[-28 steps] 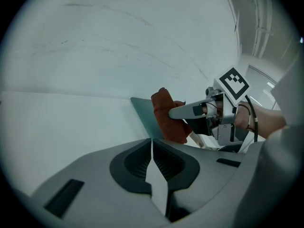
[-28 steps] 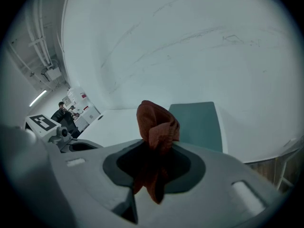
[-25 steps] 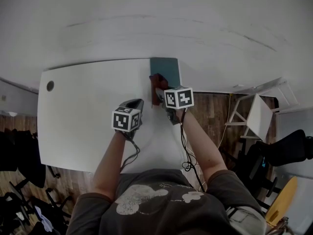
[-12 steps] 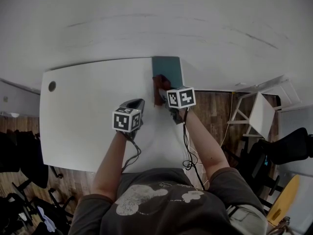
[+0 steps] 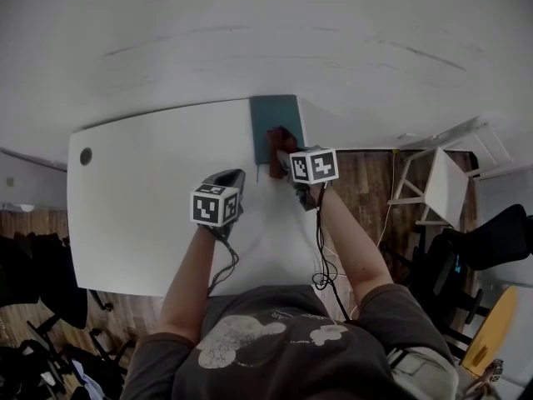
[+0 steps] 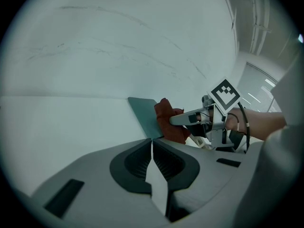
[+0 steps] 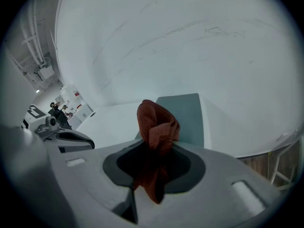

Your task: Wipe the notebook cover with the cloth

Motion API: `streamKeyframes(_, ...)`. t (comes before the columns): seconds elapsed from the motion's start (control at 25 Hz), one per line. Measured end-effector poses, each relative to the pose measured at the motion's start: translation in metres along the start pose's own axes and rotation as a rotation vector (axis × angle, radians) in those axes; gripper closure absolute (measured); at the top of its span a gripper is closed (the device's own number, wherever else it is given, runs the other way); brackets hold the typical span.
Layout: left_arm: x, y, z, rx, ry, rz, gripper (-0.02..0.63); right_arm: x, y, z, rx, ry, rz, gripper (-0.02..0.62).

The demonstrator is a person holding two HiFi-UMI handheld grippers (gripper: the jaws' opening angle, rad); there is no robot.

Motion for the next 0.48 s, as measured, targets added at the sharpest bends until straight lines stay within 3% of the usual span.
streamKeyframes(0.48, 0.003, 0.001, 0.014, 0.022, -0.001, -0.004, 0.598, -0.021, -0.009, 0.028, 0.047, -0.045, 0.022, 0.487)
Point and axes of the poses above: the fingertips, and each gripper's own axes: x forward along the fingers, z to its right, y out of its top, the point moved 10 cm from there along -x, backward along the fingers, and after that the axes turned 4 degrees about y, right-handed, at the moved point
